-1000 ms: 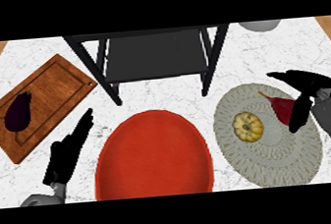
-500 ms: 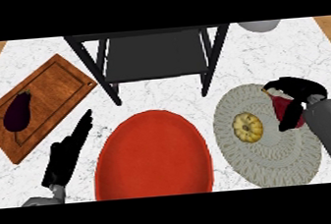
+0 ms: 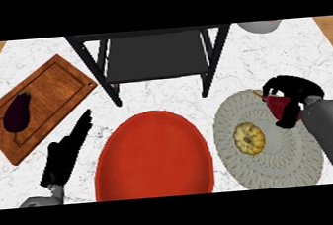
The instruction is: Pick the pear from the placemat and place it in the tiered shelf
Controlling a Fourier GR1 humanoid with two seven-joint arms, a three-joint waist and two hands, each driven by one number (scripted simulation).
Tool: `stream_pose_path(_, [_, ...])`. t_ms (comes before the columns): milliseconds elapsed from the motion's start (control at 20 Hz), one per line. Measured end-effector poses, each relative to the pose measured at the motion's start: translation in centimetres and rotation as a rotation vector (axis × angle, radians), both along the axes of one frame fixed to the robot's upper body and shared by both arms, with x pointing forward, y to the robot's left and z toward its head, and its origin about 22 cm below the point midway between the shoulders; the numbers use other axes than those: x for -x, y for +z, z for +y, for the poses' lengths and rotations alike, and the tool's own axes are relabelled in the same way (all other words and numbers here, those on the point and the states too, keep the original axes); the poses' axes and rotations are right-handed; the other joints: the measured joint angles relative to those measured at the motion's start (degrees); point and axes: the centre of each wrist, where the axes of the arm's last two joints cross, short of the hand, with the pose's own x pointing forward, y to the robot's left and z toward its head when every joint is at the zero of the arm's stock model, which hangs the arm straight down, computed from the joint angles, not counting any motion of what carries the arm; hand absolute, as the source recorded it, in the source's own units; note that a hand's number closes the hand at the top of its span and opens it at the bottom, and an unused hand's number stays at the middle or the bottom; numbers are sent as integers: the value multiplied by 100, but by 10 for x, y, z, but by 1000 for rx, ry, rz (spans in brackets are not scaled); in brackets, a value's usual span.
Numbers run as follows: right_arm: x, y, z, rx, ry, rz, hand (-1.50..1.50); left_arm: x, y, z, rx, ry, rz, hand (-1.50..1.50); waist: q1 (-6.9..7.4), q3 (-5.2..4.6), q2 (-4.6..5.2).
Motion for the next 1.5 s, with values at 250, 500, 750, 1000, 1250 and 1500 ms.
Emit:
stream_pose_path(250, [0,4,-4,0,-15,-70,150,1,-1,0,3,5,-3,0,-1,31,19])
stream_pose_path(500, [-2,26,13,-13,-58,-152,150,4,-1,5,2,18,-1,0,-64,43,3])
stream_pose_path(750, [15,26,101,-24,-149,-291,150,10,-6,13,-8,46,24,0,-255,36,-107])
stream_pose_path(1000, [42,71,171,2,-229,-475,150,15,-7,14,-8,60,25,0,-322,31,-151])
stream_pose_path(1250, [79,141,207,-57,-311,-707,150,13,-5,12,-4,51,22,0,-255,37,-112])
stream_pose_path(1500, [112,195,220,-183,-335,-912,150,6,-3,2,-8,27,12,0,-123,46,-39])
